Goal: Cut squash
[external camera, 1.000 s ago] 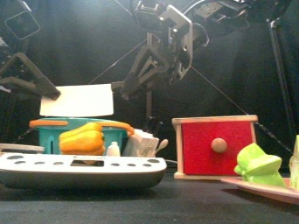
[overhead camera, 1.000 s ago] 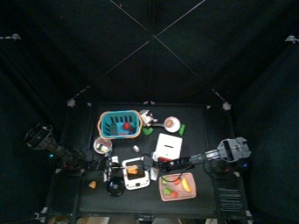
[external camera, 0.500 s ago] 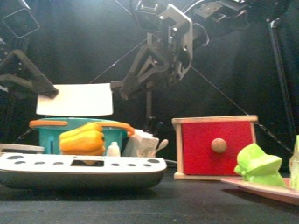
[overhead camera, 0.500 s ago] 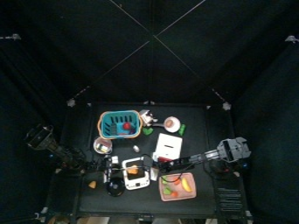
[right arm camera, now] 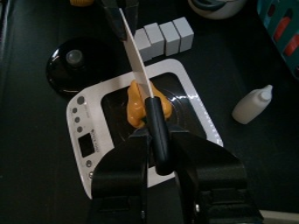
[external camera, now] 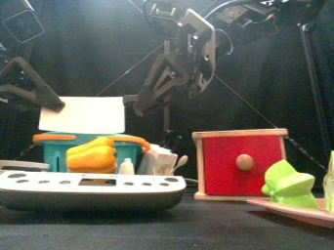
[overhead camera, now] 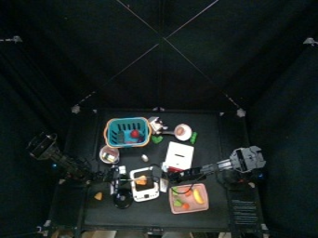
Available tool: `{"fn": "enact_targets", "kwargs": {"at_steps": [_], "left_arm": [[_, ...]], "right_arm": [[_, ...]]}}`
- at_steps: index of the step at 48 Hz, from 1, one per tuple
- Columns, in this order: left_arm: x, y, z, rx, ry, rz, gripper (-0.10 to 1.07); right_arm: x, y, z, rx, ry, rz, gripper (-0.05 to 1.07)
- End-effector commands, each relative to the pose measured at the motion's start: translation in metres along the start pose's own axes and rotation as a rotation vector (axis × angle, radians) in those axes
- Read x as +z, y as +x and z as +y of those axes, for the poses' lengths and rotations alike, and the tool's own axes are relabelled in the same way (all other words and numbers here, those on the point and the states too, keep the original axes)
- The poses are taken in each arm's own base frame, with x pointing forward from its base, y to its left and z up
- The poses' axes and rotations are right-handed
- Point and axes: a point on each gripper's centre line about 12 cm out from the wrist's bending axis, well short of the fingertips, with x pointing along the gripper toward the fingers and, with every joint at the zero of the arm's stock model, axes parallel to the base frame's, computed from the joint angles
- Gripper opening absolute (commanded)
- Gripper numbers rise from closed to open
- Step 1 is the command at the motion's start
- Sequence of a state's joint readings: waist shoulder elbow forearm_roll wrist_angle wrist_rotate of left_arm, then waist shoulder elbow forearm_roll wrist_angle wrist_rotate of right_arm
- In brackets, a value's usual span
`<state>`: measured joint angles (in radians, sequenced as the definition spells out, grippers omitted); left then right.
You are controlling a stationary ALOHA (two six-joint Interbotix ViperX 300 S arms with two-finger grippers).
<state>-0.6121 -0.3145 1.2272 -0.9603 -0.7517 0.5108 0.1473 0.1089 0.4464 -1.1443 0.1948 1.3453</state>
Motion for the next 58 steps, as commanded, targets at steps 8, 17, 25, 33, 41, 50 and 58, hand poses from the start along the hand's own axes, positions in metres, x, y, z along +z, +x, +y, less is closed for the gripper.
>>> {"fn": "enact_targets", "kwargs": {"at_steps": [8,17,25,33,41,50,58], "left_arm": [[0.01,0.003,-0.008,-0.018,-0.015,-0.021,0.52],[0.008,0.004,-0.008,-0.014,-0.009,-0.016,0.52],[0.007,0.005,-0.006,-0.004,-0.007,-0.015,0.52],[0.006,0.005,-0.005,-0.003,-0.004,-0.012,0.52],[0.002,0.007,-0.004,0.008,-0.007,0.004,0.52],[-0.004,0.011,-0.003,0.028,0.005,0.029,0.52],[-0.008,0.016,-0.001,0.045,0.011,0.046,0.52]], "right_arm": [[0.017,-0.005,-0.001,0.005,0.022,-0.041,0.55],[0.017,-0.004,-0.001,0.003,0.021,-0.04,0.55],[0.017,-0.004,-0.002,0.0,0.023,-0.041,0.55],[0.016,-0.003,-0.002,0.001,0.024,-0.038,0.55],[0.013,0.0,-0.002,0.0,0.022,-0.029,0.55],[0.01,0.003,-0.002,-0.004,0.022,-0.019,0.55],[0.005,0.005,-0.003,-0.006,0.033,-0.005,0.55]]}}
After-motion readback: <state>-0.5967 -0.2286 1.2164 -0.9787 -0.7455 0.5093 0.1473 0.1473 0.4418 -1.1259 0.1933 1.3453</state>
